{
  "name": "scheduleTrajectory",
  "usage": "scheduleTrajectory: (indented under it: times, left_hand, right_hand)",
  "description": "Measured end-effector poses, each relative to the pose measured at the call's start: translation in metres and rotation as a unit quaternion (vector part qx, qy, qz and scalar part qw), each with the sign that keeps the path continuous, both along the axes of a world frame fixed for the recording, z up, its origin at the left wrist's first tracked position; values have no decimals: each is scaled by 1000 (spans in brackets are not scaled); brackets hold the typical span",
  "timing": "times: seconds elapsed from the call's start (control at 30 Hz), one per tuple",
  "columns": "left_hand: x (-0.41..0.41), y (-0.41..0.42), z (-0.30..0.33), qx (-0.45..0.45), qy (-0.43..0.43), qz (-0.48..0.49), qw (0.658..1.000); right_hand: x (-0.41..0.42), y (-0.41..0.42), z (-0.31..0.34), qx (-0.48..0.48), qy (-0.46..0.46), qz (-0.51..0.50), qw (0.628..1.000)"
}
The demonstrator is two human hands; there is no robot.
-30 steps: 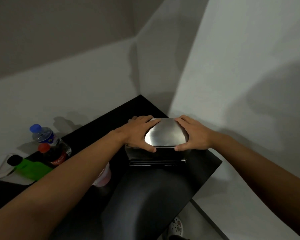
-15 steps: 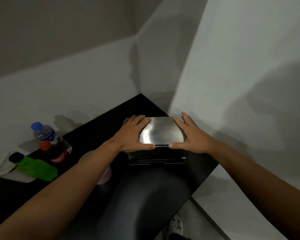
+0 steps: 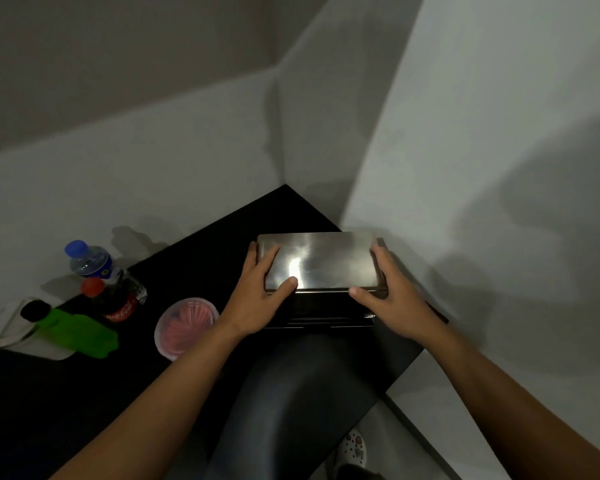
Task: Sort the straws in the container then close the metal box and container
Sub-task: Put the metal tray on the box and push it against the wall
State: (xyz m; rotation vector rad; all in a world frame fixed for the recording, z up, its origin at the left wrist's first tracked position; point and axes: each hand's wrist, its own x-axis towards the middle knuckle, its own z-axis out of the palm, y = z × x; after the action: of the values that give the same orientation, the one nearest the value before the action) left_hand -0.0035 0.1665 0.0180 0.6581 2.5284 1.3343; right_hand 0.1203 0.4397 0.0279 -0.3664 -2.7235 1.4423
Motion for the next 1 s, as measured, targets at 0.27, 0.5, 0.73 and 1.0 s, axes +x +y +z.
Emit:
scheduleTrajectory:
  times: [0.27, 0.5, 0.73, 1.0]
  left_hand:
    - [19, -4, -19, 94, -42, 50, 993]
    - [24, -2, -19, 109, -63, 73, 989]
    - [28, -1, -14, 101, -53, 96, 989]
    - [25, 7, -8, 95, -47, 140, 985]
  right_hand:
    - [12, -14, -11, -27, 21, -19, 999]
    - [12, -26, -20, -44, 49, -67, 996]
    - [2, -43, -24, -76, 82, -134, 985]
    - [-33, -25, -25, -97, 89, -101, 986]
